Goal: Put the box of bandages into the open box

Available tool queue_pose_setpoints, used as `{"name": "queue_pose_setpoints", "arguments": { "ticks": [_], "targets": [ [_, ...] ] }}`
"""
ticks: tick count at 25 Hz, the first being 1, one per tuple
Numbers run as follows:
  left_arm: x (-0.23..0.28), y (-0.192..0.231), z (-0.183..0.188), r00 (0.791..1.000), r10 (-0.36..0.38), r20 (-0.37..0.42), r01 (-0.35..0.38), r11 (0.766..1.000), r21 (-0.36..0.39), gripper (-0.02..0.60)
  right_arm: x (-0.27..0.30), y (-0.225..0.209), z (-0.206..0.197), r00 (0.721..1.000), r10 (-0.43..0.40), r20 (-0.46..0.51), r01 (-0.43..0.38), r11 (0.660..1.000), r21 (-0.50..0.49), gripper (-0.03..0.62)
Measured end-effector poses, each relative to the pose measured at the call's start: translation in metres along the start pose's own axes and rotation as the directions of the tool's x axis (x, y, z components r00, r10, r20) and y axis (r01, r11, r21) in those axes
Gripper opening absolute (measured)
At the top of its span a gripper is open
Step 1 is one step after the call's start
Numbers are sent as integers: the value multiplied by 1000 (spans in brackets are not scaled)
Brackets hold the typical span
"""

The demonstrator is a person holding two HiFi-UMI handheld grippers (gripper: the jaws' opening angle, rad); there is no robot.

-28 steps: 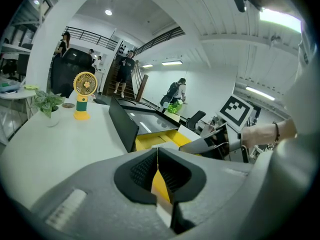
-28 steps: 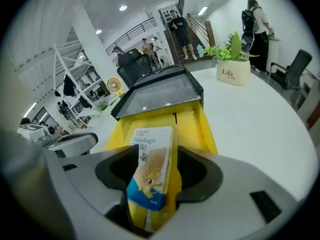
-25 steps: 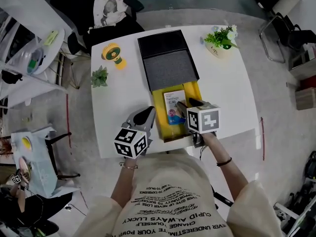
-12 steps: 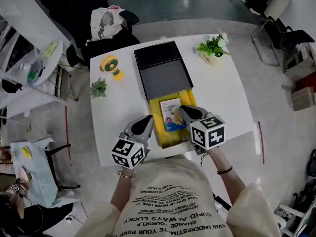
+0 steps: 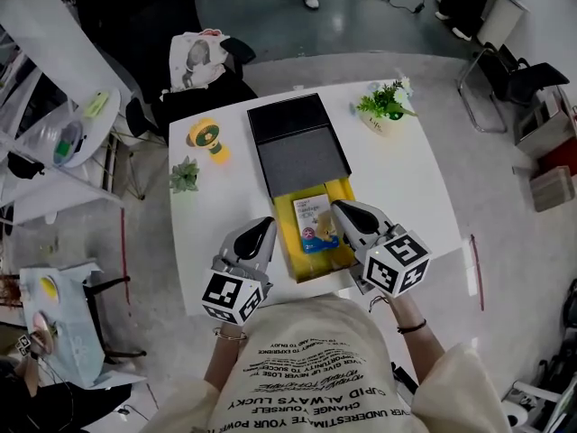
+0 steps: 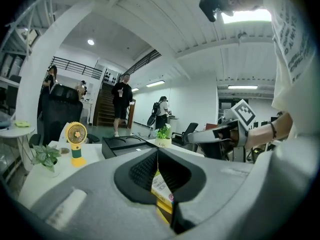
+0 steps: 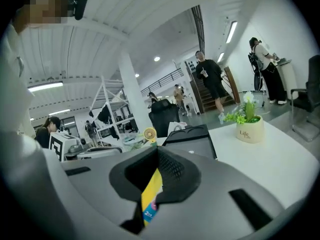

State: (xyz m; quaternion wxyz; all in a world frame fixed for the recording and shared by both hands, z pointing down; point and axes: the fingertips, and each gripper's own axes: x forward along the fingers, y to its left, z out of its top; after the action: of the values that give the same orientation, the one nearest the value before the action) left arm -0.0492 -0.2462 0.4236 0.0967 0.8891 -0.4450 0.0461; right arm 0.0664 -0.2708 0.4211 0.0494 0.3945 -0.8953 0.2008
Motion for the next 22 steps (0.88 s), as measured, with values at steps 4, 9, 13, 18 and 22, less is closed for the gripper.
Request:
{"name": "queue_pose_setpoints", "arguments": {
  "ticks": [4,9,13,18,22],
  "targets": [
    [-9,6,16,998,49,38,-51,998,33,23,-10,3,17,998,-3,65,4,1000,-15,5],
    [-21,15,31,990,118,82,-124,990,70,23,-22,3,33,989,-24,144,29,999,-27,5],
    [-29,20,35,982,154,106,-163,984,74,23,-31,-2,37,983,-66,169,75,996,-48,5],
    [-31,22,34,980,168,103,-175,982,67,23,-36,-8,35,979,-103,175,118,990,-76,3],
    [-31,21,31,980,174,95,-180,982,61,23,-39,-9,36,976,-123,178,138,988,-76,3]
  ]
}}
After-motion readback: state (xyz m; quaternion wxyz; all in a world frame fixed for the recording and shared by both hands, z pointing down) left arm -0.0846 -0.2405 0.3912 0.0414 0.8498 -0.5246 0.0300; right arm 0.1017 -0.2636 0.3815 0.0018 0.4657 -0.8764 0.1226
